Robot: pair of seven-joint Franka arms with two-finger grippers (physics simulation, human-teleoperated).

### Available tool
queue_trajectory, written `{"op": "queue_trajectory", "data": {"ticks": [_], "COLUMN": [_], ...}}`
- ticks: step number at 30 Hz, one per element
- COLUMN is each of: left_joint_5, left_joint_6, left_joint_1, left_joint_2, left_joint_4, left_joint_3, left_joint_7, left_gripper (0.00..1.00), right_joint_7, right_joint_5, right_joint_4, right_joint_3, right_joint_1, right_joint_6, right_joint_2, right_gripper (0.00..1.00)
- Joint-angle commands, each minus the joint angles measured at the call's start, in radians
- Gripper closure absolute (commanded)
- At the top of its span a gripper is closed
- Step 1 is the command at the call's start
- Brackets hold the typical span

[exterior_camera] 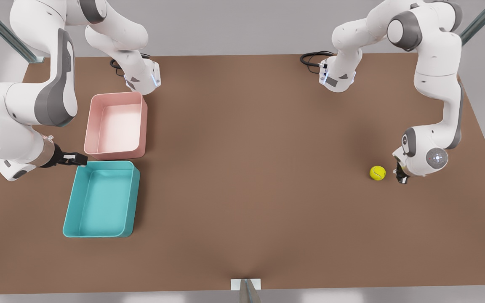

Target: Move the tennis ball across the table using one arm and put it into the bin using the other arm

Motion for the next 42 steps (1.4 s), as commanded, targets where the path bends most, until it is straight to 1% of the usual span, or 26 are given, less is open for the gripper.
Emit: {"op": "queue_trajectory", "data": {"ticks": [1,2,3,4,5,6,7,8,9,10,11,12,13,14,15,16,17,19,20,22,25,29,37,42], "left_joint_5": [-0.004,-0.06,-0.131,-0.187,-0.27,-0.416,-0.467,-0.488,-0.479,-0.328,-0.188,-0.256,-0.346,-0.289,-0.254,-0.261,-0.287,-0.313,-0.312,-0.312,-0.312,-0.344,-0.347,-0.347], "left_joint_6": [0.002,0.002,0.002,-0.007,-0.042,-0.116,-0.151,-0.191,-0.216,-0.333,-0.471,-0.662,-0.858,-0.894,-0.983,-1.015,-1.027,-1.06,-1.061,-1.06,-1.058,-1.029,-1.003,-1.004], "left_joint_1": [-0.037,-0.089,-0.18,-0.287,-0.39,-0.445,-0.439,-0.39,-0.373,-0.335,-0.326,-0.274,-0.304,-0.352,-0.353,-0.369,-0.37,-0.367,-0.367,-0.367,-0.369,-0.369,-0.367,-0.369], "left_joint_2": [0.001,0.003,0.02,0.015,-0.032,-0.077,-0.08,-0.092,-0.094,-0.094,-0.092,-0.161,-0.206,-0.262,-0.254,-0.253,-0.256,-0.253,-0.25,-0.238,-0.224,-0.223,-0.22,-0.221], "left_joint_4": [0.0,0.001,0.003,0.005,0.005,0.027,0.064,0.089,0.11,0.199,0.314,0.457,0.624,0.629,0.658,0.698,0.702,0.738,0.741,0.749,0.761,0.758,0.755,0.755], "left_joint_3": [0.0,0.0,0.001,0.001,0.001,-0.041,-0.066,-0.066,-0.068,-0.068,-0.068,-0.007,0.061,0.067,0.046,0.08,0.084,0.083,0.086,0.089,0.089,0.089,0.089,0.089], "left_joint_7": [-0.072,-0.138,-0.245,-0.49,-0.861,-1.278,-1.411,-1.414,-1.415,-1.415,-1.417,-1.61,-1.924,-2.05,-2.073,-2.115,-2.159,-2.091,-2.042,-2.02,-2.024,-2.072,-2.069,-2.07], "left_gripper": [0.79,0.79,0.79,0.79,0.79,0.79,0.79,0.79,0.79,0.73,0.19,0.0,0.0,0.0,0.0,0.0,0.0,0.0,0.0,0.0,0.0,0.0,0.0,0.0], "right_joint_7": [0.001,0.001,0.001,-0.001,0.001,-0.001,-0.001,0.001,0.001,0.001,0.001,0.001,0.018,0.028,0.106,0.134,0.134,0.179,0.193,0.193,0.239,0.265,0.225,0.217], "right_joint_5": [0.002,0.002,0.002,0.002,0.0,0.0,0.0,0.0,0.0,0.002,0.002,0.003,0.025,0.067,0.071,0.071,0.074,0.095,0.097,0.097,0.097,0.095,0.083,0.078], "right_joint_4": [-0.001,-0.001,-0.001,-0.001,-0.001,-0.001,-0.001,-0.001,-0.001,-0.001,-0.002,0.001,-0.002,-0.005,-0.027,-0.037,-0.04,-0.137,-0.16,-0.273,-0.409,-0.485,-0.675,-0.737], "right_joint_3": [0.0,0.0,0.0,0.0,0.0,0.0,0.0,0.0,0.0,0.002,0.002,0.006,0.008,0.006,0.008,0.008,0.008,0.008,0.008,0.008,0.009,0.009,0.006,0.003], "right_joint_1": [-0.002,-0.002,-0.002,-0.002,-0.002,-0.002,-0.002,0.0,0.0,0.002,0.009,0.04,0.104,0.144,0.195,0.222,0.229,0.25,0.262,0.262,0.276,0.287,0.265,0.262], "right_joint_6": [0.0,0.0,0.0,0.0,0.0,0.0,0.0,0.0,0.0,0.0,0.004,0.027,0.078,0.113,0.186,0.24,0.282,0.417,0.447,0.576,0.676,0.737,0.957,0.971], "right_joint_2": [-0.001,-0.001,-0.001,-0.001,-0.001,-0.001,-0.001,-0.001,-0.001,-0.001,0.002,0.049,0.108,0.135,0.167,0.194,0.22,0.223,0.221,0.198,0.135,0.115,0.076,0.053], "right_gripper": [0.0,0.0,0.0,0.0,0.0,0.0,0.0,0.0,0.0,0.0,0.0,0.0,0.0,0.0,0.0,0.0,0.0,0.0,0.0,0.0,0.0,0.0,0.0,0.0]}}
